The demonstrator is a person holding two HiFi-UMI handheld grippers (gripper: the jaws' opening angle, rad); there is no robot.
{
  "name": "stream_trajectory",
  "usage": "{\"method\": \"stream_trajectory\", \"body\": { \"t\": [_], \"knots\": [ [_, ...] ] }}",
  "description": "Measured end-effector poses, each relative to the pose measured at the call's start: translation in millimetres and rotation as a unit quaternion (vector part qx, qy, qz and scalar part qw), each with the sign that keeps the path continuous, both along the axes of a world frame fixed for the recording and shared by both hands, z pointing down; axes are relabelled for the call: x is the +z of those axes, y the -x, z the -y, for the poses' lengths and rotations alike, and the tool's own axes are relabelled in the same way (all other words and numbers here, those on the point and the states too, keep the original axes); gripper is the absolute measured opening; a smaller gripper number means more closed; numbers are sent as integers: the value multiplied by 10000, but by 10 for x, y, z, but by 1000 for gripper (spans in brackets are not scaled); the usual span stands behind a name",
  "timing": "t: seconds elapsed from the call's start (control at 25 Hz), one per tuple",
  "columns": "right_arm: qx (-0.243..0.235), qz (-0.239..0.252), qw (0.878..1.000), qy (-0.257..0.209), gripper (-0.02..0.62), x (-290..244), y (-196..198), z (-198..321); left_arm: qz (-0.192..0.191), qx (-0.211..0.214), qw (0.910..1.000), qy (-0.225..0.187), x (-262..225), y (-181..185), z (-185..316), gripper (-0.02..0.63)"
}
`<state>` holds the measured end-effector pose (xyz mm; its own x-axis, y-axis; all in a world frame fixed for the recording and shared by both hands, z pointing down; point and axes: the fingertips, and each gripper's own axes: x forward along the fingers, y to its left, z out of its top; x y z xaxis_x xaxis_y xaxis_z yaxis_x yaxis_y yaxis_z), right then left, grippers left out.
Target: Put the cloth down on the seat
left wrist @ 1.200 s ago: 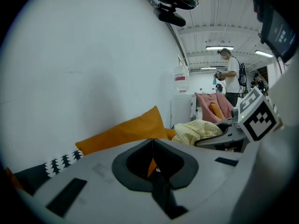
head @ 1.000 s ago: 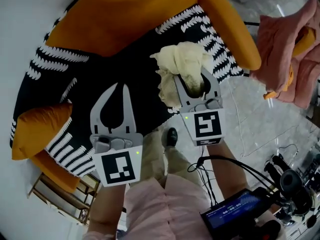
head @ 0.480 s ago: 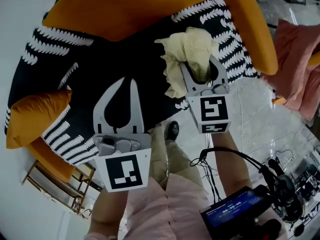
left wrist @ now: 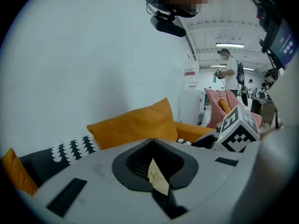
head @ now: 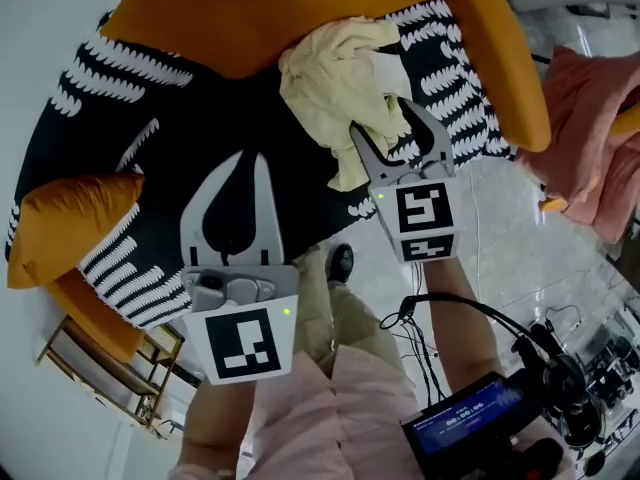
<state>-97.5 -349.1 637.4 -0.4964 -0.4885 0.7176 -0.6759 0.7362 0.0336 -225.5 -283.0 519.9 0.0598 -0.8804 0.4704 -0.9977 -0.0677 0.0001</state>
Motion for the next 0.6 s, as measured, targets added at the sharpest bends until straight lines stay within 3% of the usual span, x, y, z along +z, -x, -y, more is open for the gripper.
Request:
{"method": "stream_trajectory", "body": {
  "t": [0.36,0.6],
  "knots": [
    [170,463,9974,-523,259,-807,-67,-184,62,-220,9989,-414,-496,-17,-156,11],
    [272,1033,9897,-956,209,-1671,-262,-443,5,-176,9958,-898,-1114,-331,-301,11]
  ]
}}
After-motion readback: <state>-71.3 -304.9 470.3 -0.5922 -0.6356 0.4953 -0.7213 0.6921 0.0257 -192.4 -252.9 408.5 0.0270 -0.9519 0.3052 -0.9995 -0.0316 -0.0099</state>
